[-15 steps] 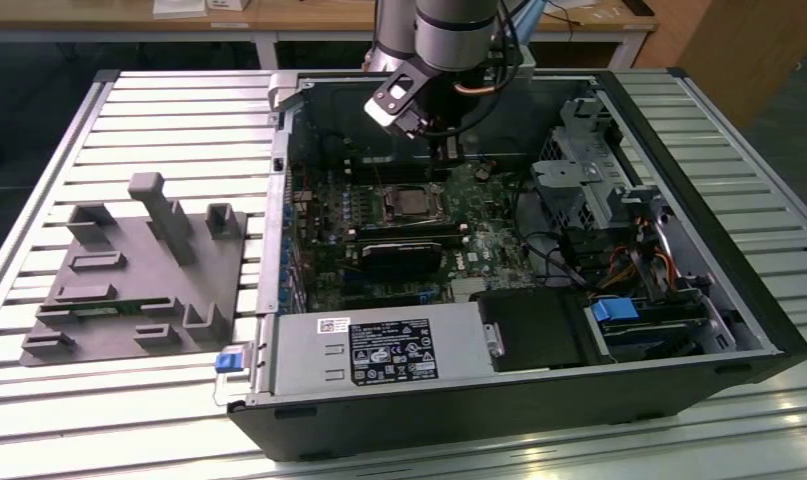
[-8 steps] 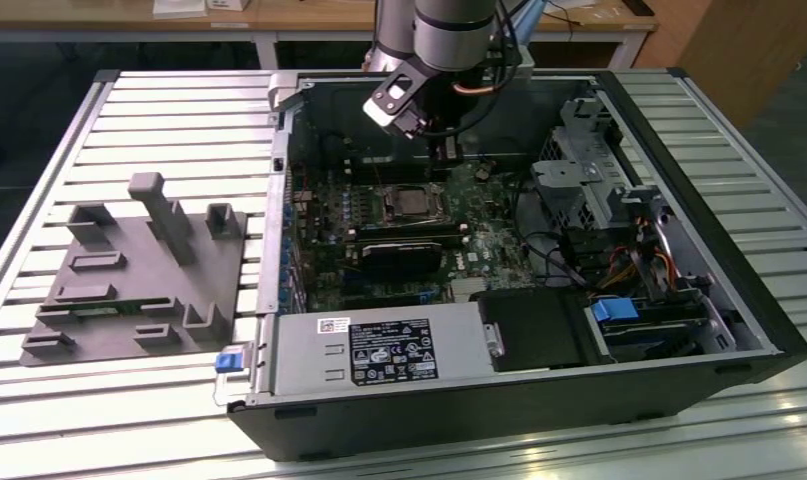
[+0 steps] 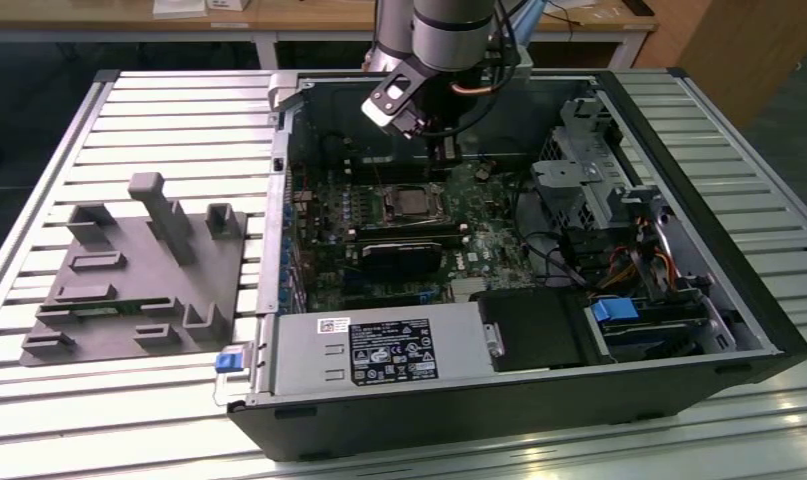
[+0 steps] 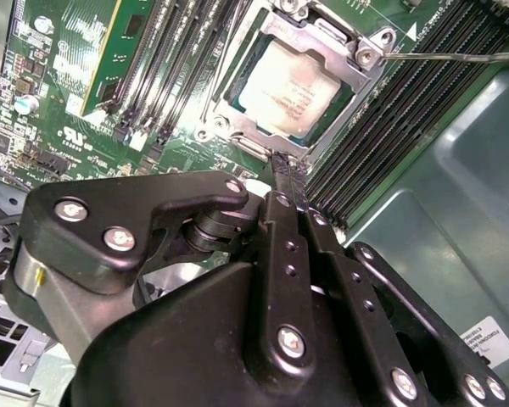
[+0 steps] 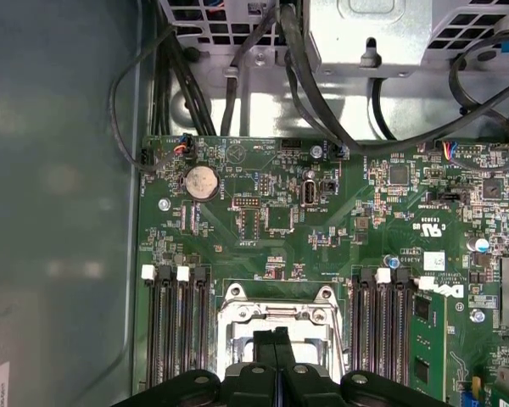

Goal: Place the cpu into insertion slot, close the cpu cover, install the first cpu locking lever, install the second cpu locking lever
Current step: 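Close the cpu cover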

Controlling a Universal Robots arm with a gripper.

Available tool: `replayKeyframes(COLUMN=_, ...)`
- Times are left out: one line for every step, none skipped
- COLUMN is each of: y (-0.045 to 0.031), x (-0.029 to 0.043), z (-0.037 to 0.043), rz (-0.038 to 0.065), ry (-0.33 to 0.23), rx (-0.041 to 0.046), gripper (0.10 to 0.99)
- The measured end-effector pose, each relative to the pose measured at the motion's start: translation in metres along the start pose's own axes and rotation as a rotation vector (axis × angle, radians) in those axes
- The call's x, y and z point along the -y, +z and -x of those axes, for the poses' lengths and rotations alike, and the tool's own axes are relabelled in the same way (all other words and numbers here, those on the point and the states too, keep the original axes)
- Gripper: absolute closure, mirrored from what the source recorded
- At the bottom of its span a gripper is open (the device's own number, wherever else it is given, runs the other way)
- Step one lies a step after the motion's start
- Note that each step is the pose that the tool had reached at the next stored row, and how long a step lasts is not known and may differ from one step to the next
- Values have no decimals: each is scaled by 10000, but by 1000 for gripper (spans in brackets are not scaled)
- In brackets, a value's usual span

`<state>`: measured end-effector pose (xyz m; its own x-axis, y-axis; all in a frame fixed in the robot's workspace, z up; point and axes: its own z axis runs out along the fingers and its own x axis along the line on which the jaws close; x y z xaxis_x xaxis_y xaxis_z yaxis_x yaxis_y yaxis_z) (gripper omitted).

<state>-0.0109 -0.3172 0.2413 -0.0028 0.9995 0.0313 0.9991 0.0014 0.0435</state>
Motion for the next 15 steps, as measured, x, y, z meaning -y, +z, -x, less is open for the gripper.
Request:
replayKeyframes(y=0, x=2, z=0, rz=0, ry=1, rx=0, gripper=973)
replayKeyframes(y=0, x=4, z=0, rz=-1, ry=0, rx=1, gripper=973)
replayKeyframes(y=0, x=7, z=0, rz=0, ry=0, rx=0, gripper=973)
replayKeyframes(y=0, x=9, z=0, rz=0, ry=0, rx=0, gripper=973)
replayKeyframes(y=0, x=12, z=0, rz=0, ry=0, rx=0, gripper=973)
replayKeyframes(y=0, x=16, z=0, rz=0, ry=0, rx=0, gripper=973)
replayKeyframes(y=0, x=20, z=0, rz=0, ry=0, rx=0, gripper=973)
replayKeyframes(y=1, x=24, z=0, rz=0, ry=0, rx=0, gripper=973)
replayKeyframes(y=2, x=27, z=1, rz=0, ry=0, rx=-1, gripper=973)
replayKeyframes(y=2, x=31, z=1, rz=0, ry=0, rx=-1, gripper=973)
replayKeyframes(y=3, x=37, z=1, rz=-1, ry=0, rx=1, gripper=973)
replayKeyframes(y=4, x=42, z=2, rz=-1, ry=0, rx=1, gripper=973)
replayKeyframes(y=5, x=47, z=2, rz=0, ry=0, rx=0, gripper=973)
replayKeyframes(y=6, x=53, z=2, rz=-1, ry=0, rx=0, gripper=973)
replayKeyframes(y=7, x=59, z=2, rz=0, ry=0, rx=1, gripper=973)
